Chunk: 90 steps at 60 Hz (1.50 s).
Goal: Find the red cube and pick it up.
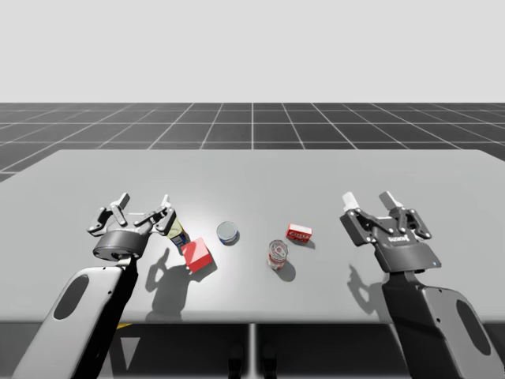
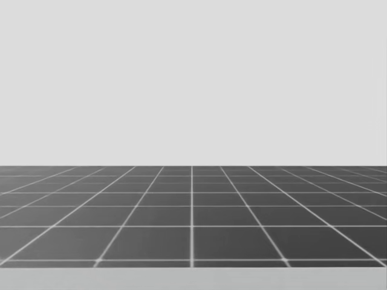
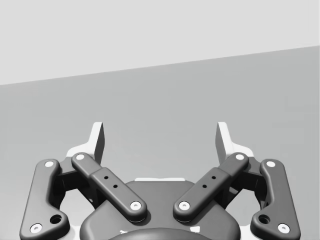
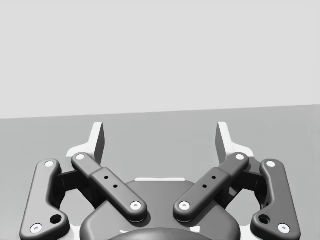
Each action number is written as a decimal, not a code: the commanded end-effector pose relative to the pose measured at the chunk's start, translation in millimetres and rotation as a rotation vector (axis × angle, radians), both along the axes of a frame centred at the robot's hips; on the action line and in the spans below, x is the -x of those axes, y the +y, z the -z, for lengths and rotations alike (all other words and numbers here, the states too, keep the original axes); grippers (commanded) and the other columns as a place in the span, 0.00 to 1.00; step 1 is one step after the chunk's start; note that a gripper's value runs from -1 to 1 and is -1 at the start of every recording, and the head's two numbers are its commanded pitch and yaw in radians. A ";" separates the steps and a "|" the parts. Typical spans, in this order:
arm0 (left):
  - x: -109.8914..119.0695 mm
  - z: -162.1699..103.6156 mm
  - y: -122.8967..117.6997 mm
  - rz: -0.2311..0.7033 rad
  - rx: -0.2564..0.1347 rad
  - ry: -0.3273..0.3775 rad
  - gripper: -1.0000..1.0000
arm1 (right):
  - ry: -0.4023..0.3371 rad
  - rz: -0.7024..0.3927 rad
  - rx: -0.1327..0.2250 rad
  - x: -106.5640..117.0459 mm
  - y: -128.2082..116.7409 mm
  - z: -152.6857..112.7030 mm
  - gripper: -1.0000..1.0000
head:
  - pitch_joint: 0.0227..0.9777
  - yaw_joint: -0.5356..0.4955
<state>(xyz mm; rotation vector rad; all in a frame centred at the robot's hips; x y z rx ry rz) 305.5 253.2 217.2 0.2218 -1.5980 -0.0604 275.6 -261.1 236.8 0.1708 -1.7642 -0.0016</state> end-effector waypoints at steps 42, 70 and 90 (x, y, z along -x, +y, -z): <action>0.2 0.1 -2.0 0.008 -0.003 -0.003 0.00 | -0.014 0.000 0.008 1.7 1.7 -3.3 0.00 | 0.54 0.54; 0.6 0.4 -5.1 0.011 -0.017 -0.002 0.00 | 0.004 -0.014 0.011 2.7 5.0 -2.9 0.00 | 0.83 0.69; 2.5 -0.5 -8.5 0.023 -0.005 0.000 0.00 | 0.021 -0.027 0.008 2.9 6.8 -1.1 0.00 | 0.91 0.80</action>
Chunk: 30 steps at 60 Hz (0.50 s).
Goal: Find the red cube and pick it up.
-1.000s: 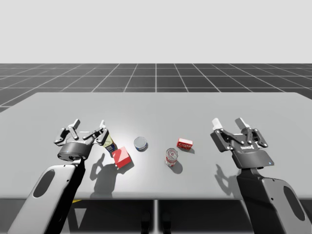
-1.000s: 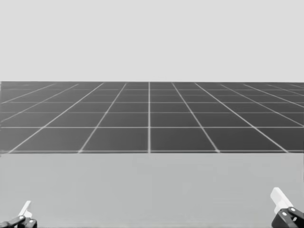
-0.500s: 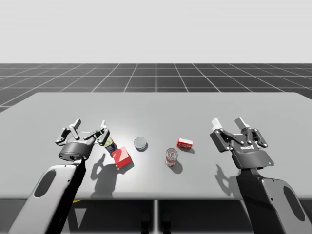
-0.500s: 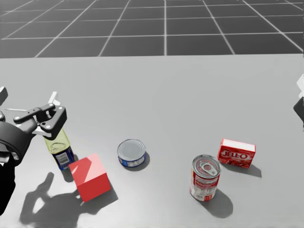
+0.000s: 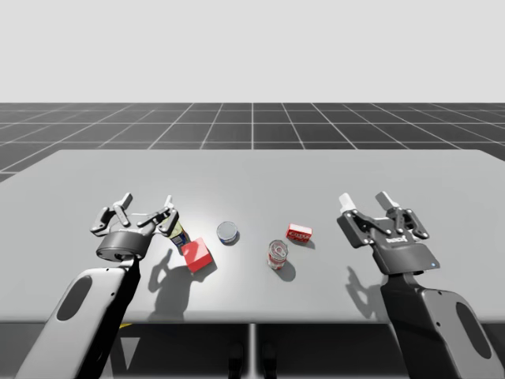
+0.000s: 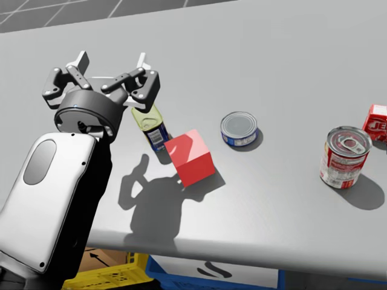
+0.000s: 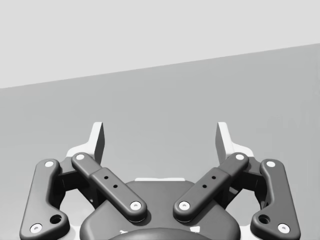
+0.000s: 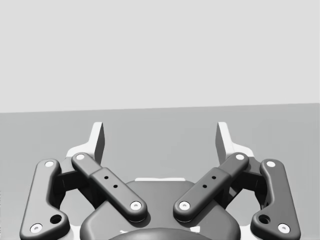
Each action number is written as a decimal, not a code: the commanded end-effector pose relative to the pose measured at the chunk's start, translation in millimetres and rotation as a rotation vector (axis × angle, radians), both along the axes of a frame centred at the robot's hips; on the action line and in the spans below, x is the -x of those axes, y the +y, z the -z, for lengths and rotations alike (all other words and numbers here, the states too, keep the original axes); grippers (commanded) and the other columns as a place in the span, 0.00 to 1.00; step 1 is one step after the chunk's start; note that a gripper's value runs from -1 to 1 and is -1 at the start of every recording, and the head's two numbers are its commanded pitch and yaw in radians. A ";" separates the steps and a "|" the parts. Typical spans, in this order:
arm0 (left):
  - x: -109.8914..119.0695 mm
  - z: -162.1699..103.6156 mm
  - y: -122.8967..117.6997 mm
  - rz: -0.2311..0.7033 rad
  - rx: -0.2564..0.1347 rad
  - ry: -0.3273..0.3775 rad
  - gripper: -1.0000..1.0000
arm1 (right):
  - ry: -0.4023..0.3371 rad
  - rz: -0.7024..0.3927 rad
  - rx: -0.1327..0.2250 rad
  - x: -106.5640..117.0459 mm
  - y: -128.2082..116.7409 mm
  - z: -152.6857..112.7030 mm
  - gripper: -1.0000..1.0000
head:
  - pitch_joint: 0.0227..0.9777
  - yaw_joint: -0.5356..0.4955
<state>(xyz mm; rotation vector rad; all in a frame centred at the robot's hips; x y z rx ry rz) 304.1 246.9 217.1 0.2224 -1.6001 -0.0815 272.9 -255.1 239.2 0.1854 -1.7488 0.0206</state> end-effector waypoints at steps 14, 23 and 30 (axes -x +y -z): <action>9.6 -6.6 -7.9 0.083 0.101 0.033 0.00 | 0.010 0.006 0.016 0.4 1.1 2.4 0.00 | 0.91 0.78; 32.8 -13.0 -7.5 0.213 0.079 0.069 0.00 | 0.014 0.003 0.016 0.6 1.5 2.6 0.00 | 0.90 0.78; 54.1 -10.1 -1.5 0.313 0.069 0.075 0.00 | 0.020 0.003 0.016 0.3 3.0 3.4 0.00 | 0.90 0.78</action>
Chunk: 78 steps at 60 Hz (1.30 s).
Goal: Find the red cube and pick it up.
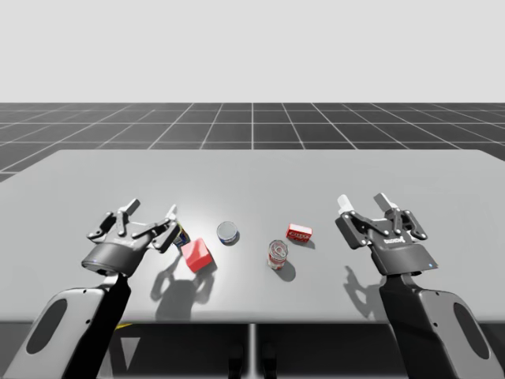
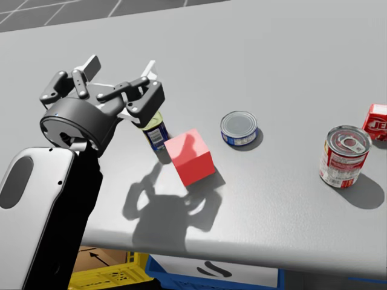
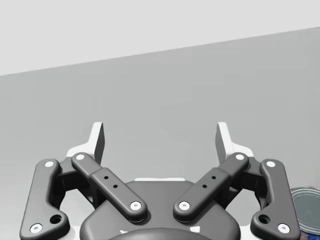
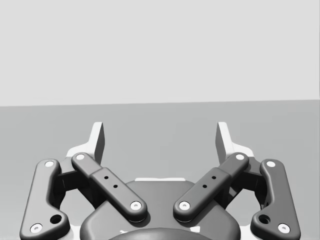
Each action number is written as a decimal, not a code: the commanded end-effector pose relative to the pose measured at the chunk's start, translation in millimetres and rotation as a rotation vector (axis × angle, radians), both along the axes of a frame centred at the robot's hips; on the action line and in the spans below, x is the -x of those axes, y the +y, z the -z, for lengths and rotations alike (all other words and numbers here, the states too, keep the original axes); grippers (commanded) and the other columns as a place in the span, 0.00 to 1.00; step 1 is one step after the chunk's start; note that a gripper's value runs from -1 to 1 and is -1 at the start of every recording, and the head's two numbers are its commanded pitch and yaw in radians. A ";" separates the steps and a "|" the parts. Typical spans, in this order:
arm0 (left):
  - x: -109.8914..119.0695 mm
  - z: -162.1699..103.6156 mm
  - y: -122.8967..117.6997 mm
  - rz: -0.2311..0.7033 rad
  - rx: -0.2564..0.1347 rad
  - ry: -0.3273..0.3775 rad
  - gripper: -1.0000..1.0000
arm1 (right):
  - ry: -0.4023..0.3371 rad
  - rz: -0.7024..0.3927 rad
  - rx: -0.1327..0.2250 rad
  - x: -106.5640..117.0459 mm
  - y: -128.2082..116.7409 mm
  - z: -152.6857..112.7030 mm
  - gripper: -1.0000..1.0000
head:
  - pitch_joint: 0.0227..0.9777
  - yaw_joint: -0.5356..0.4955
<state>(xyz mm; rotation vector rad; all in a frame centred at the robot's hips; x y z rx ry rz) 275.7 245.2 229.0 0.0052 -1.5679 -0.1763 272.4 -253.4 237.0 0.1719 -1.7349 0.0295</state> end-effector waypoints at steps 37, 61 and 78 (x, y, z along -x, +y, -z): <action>85.4 69.4 46.1 0.415 -0.029 0.214 0.00 | 0.013 -0.003 -0.010 -0.6 4.6 1.9 0.00 | 0.90 0.78; 65.9 92.8 31.3 0.496 -0.041 0.273 0.00 | 0.006 0.000 -0.005 -0.2 4.7 2.3 0.00 | 0.90 0.79; 43.1 90.4 13.7 0.522 -0.029 0.286 0.00 | 0.004 0.002 -0.002 -0.2 4.8 2.3 0.00 | 0.91 0.79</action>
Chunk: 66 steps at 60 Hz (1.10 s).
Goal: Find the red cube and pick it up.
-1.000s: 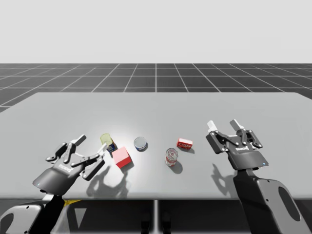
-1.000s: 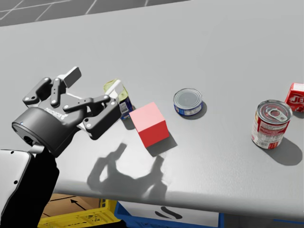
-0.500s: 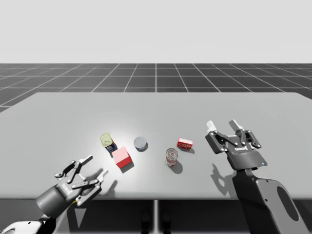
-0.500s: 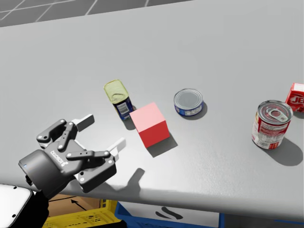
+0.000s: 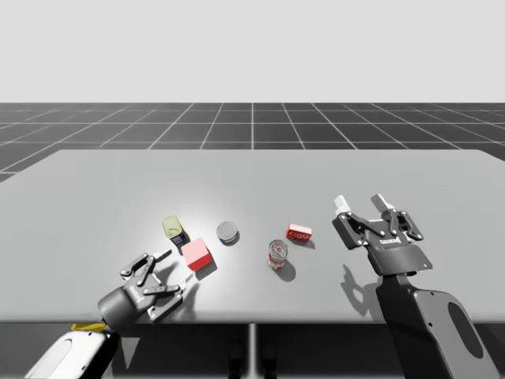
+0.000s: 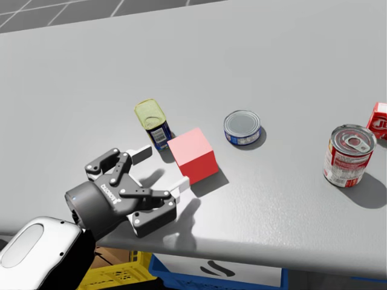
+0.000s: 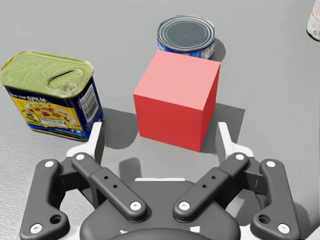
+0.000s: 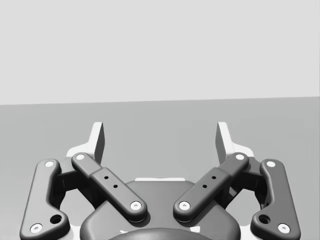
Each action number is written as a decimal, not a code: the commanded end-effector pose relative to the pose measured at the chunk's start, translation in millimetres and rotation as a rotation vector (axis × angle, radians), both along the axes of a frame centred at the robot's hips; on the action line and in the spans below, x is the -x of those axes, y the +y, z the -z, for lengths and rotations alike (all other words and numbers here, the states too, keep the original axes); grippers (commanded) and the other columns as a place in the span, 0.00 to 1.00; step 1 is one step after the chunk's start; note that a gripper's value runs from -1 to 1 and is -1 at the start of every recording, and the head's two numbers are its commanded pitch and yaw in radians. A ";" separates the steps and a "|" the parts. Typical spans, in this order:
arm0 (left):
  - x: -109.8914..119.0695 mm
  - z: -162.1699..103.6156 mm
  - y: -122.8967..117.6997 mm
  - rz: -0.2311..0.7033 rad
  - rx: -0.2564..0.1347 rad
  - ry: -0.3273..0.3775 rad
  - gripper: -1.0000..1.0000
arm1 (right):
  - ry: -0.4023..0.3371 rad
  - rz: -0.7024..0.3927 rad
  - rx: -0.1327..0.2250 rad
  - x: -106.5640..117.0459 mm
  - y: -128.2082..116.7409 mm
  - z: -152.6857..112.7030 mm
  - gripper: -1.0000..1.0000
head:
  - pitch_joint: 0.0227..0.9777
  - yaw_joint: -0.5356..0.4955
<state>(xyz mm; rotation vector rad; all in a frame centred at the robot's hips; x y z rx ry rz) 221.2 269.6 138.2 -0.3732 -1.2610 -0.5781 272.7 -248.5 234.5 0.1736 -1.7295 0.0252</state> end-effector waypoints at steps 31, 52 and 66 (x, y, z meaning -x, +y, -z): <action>-39.4 6.1 -27.5 0.031 0.057 0.054 0.00 | -0.005 0.002 -0.003 0.8 -1.2 -1.5 0.00 | 0.91 0.79; -40.7 15.1 -31.8 0.054 0.040 0.064 0.45 | -0.006 0.001 -0.008 1.2 -2.4 -2.1 0.00 | 0.90 0.78; -33.0 15.0 -32.5 0.118 0.049 0.070 1.00 | -0.006 0.005 -0.006 1.0 -3.3 -2.2 0.00 | 0.81 0.78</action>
